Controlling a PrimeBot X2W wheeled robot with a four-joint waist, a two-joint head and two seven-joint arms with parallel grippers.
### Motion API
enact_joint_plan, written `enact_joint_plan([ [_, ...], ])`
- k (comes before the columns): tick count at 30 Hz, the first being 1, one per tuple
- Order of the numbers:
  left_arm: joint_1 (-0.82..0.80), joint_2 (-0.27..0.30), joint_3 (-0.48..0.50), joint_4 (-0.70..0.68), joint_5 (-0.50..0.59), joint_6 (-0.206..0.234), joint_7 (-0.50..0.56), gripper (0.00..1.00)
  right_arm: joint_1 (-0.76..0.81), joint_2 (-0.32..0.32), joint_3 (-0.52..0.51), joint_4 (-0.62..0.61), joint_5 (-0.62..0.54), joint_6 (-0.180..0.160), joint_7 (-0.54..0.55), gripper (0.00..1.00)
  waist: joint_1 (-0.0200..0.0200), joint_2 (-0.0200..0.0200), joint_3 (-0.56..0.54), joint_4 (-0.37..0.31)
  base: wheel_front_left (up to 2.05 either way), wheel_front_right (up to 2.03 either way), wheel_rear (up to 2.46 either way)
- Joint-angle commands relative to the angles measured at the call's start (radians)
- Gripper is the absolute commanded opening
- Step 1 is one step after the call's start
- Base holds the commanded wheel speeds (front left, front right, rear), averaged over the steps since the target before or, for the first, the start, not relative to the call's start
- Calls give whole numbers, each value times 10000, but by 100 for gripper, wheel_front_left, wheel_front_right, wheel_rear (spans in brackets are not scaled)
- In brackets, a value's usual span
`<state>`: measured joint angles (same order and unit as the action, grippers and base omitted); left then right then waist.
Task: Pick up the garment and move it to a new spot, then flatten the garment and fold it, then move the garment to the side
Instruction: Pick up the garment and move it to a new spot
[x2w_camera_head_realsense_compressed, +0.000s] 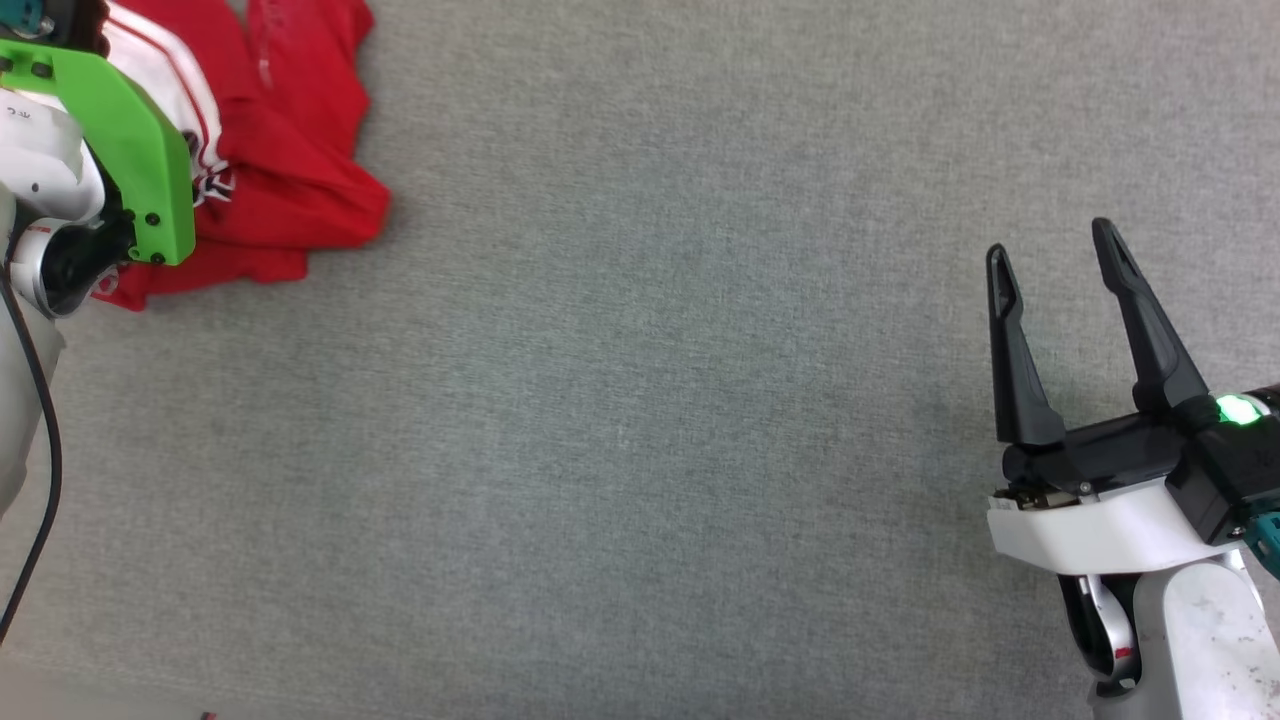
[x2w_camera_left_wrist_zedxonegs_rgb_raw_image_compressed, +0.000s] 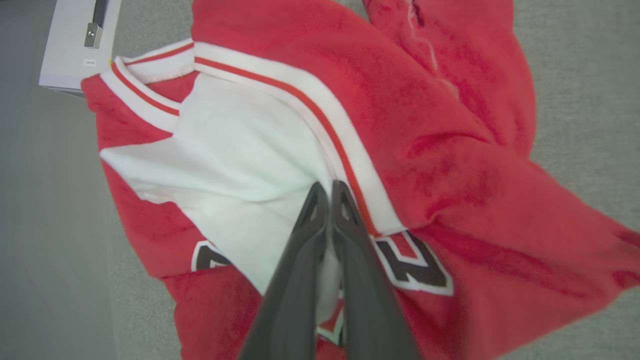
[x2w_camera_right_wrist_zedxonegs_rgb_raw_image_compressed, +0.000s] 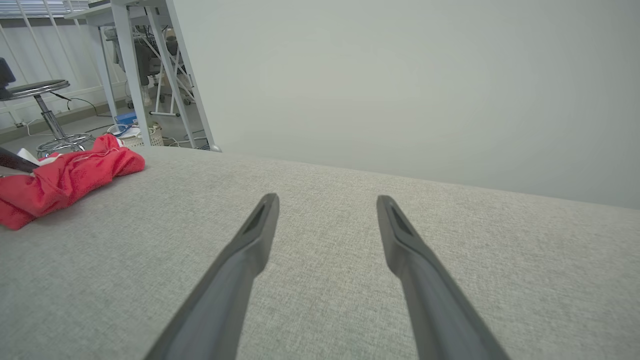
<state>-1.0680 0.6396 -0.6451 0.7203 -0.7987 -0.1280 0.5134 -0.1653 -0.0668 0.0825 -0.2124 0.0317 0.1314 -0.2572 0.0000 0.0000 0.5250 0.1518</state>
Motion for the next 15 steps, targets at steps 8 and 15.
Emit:
enact_joint_plan([
  [8, -736, 435, -1236, -1504, 455, -26, -1261, 0, 361, 117, 82, 191, 297, -7, -46, 100, 0, 0, -1504, 352, 0, 0, 0],
  [15, -1125, 312, -2138, -2934, 618, -27, -1721, 0, 697, 159, -9, 274, 635, -7, -46, 100, 0, 0, -2099, 3, 0, 0, 0],
])
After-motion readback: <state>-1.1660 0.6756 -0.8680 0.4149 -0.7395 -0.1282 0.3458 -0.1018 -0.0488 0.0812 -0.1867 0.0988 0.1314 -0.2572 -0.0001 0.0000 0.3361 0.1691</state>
